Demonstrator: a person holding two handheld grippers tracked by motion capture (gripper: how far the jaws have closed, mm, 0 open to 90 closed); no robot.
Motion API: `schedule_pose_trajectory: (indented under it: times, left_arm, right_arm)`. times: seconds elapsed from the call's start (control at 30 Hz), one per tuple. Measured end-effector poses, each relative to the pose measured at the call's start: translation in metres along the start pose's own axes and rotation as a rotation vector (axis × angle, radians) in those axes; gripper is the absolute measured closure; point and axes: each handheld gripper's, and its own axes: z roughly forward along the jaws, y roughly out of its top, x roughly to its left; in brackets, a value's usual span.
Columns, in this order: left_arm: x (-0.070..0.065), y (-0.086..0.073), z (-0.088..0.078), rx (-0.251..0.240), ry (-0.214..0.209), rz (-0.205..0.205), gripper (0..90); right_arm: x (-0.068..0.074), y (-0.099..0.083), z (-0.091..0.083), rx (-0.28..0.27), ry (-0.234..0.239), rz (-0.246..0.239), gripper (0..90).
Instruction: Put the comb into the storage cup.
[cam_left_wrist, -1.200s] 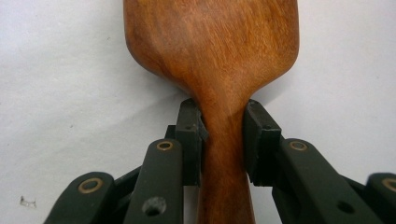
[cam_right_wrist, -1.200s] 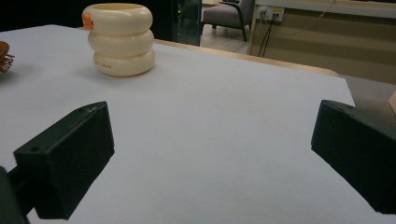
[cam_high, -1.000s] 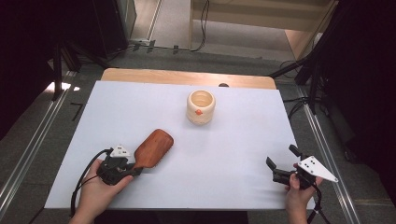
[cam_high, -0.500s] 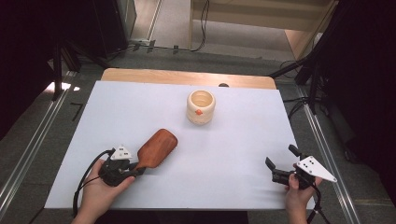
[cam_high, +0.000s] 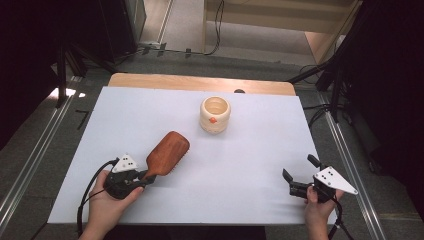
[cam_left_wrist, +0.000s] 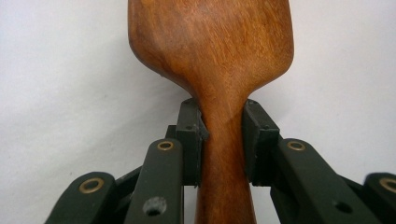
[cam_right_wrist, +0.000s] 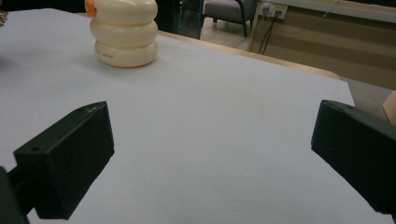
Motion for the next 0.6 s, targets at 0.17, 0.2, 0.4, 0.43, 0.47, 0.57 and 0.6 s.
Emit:
schedule_pose_trajectory:
  times: [0.17,0.2,0.4,0.43,0.47,0.57,0.6]
  left_arm:
    - [-0.002,0.001,-0.001,-0.038,0.005,0.002,72.5]
    - [-0.004,0.003,-0.001,-0.048,0.005,0.007,72.6]
    - [-0.011,0.014,-0.001,-0.087,-0.004,0.022,72.6]
    - [-0.012,0.017,-0.001,-0.095,-0.008,0.025,72.6]
    - [-0.014,0.019,-0.001,-0.101,-0.012,0.027,72.6]
    - [-0.017,0.025,0.0,-0.122,-0.017,0.03,72.6]
    - [-0.017,0.027,0.0,-0.129,-0.017,0.03,72.6]
  right_arm:
    - [0.004,0.005,0.0,-0.004,0.002,0.012,0.0]
    - [0.004,0.007,0.0,-0.007,0.005,0.012,0.0]
    - [0.012,0.022,0.002,-0.022,0.039,0.043,0.0]
    - [0.013,0.025,0.003,-0.023,0.041,0.044,0.0]
    - [0.015,0.029,0.003,-0.024,0.049,0.052,0.0]
    - [0.019,0.038,0.006,-0.028,0.065,0.052,0.0]
    - [0.02,0.041,0.006,-0.032,0.072,0.058,0.0]
